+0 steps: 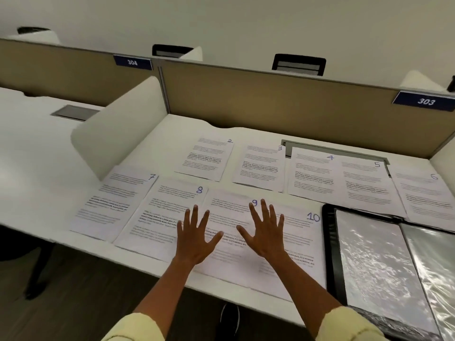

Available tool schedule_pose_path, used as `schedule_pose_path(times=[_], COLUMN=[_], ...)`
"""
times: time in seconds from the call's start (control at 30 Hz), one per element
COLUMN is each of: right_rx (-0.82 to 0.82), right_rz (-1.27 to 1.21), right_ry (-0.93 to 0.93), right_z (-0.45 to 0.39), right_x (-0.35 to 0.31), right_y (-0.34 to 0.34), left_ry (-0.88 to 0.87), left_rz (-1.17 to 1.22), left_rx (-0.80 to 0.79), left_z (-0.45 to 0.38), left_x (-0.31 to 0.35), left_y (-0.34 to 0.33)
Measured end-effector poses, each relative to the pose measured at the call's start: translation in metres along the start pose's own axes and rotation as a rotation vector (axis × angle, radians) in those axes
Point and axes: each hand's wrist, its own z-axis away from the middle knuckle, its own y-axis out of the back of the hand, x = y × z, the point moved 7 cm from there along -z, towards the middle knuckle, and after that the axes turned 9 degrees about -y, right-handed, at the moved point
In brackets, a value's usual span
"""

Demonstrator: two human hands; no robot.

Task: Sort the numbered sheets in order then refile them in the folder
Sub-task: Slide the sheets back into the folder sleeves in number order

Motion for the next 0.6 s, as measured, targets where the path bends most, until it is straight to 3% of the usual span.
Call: schedule_pose_path(times=[0.6], right_rx=[-0.116], right_rz=[-0.054], right_ry=[0.023], right_z=[-0.174], right_x=[-0.091], right_y=[-0.026], left_ry=[0.105], left_rz=[0.017], left_rx=[0.016], left_z=[-0.145], left_x=[-0.106], left_y=[0.019])
